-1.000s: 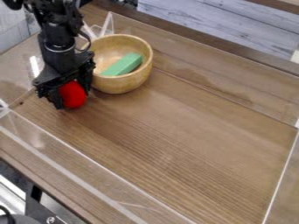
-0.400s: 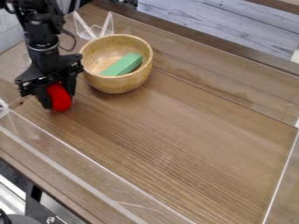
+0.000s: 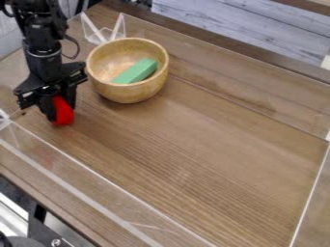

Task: Move the red object to the left side of the table

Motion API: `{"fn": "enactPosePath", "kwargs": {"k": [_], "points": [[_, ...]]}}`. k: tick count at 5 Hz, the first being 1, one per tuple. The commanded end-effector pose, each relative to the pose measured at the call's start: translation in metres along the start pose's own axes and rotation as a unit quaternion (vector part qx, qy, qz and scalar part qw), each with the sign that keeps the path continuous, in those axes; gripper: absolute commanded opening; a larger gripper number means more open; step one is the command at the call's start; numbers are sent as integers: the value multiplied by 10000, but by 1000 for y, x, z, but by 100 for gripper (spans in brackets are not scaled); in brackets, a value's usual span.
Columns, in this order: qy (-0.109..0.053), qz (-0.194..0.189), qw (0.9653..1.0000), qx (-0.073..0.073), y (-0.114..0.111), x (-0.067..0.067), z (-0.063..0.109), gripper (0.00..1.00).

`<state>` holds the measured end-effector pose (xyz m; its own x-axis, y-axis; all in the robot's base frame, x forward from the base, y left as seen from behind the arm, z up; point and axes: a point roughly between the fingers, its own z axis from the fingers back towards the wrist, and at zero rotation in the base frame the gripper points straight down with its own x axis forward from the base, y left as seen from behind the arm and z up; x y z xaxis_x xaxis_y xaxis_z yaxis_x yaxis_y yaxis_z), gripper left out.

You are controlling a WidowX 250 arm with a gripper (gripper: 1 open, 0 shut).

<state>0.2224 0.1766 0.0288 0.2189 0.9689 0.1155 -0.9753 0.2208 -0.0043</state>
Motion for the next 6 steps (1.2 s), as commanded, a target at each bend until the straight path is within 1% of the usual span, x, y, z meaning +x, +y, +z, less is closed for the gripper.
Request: {"fn": "enactPosePath", "kwargs": {"k": [1, 2, 3, 4, 6], "points": [[-40, 0, 10000, 8, -11, -4, -3, 0], [-33, -184, 9998, 50, -8, 1, 2, 100], [-17, -272, 9996, 97, -8, -1, -1, 100], [72, -390, 9992, 85, -10, -4, 4, 100], [248, -181, 9995, 72, -7, -27, 8, 100]]}}
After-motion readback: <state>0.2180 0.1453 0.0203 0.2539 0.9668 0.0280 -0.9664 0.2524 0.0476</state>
